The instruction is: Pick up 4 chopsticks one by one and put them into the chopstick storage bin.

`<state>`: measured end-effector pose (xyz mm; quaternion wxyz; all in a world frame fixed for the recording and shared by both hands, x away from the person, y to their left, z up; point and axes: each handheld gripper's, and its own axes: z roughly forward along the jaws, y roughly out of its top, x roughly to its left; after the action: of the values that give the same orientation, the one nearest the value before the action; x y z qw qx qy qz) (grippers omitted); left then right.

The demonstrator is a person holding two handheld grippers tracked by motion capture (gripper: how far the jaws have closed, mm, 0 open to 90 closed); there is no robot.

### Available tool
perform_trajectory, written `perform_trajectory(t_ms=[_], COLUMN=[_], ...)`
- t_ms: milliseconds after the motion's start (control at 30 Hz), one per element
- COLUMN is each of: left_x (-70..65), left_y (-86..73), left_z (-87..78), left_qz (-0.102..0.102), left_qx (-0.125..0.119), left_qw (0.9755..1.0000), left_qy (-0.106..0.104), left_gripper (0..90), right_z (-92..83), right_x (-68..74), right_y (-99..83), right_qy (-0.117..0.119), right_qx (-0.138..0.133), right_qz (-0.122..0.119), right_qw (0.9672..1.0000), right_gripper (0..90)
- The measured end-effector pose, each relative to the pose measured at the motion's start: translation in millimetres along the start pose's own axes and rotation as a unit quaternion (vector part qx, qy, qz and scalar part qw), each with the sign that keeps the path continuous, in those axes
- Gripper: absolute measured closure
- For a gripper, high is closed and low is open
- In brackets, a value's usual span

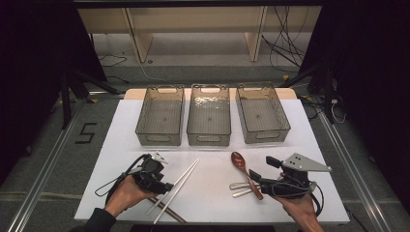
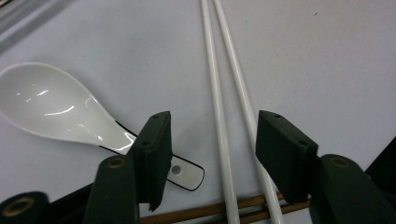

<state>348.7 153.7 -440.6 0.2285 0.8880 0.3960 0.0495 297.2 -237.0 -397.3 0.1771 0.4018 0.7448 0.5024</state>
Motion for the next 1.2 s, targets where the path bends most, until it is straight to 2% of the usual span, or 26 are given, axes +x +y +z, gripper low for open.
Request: perform_trajectory(t_ms=[133, 400, 600, 800, 1200], left_x=[1.2, -1.4, -1.2, -2.3, 0.0], left_y=[0.7, 2.9, 4.7, 5.3, 5.8], left_z=[6.1, 13.7, 21.1, 25.2, 29.6], left_qz=[0.003, 0.018, 0.012, 0.022, 0.017], left_qx=[0.015, 0.04, 0.053, 0.068, 0.076], left_qw=[0.9999, 0.9989, 0.9983, 0.9972, 0.9967], left_qy=[0.003, -0.014, -0.02, -0.021, -0.021], left_gripper=[51.4, 59.7, 67.8, 71.3, 79.6], right_z=[0.5, 1.4, 2.0, 2.3, 2.7], right_x=[0.1, -0.1, 0.1, 0.3, 0.4], right_y=[0.0, -0.3, -0.3, -0.4, -0.4], right_qy=[0.001, 0.004, 0.007, 0.008, 0.01], right_qx=[0.002, 0.003, 0.006, 0.008, 0.011], right_qz=[0.002, 0.0, 0.001, 0.003, 0.002], right_qw=[1.0, 1.0, 1.0, 0.9999, 0.9999], right_gripper=[23.4, 23.5, 23.8, 24.0, 24.3])
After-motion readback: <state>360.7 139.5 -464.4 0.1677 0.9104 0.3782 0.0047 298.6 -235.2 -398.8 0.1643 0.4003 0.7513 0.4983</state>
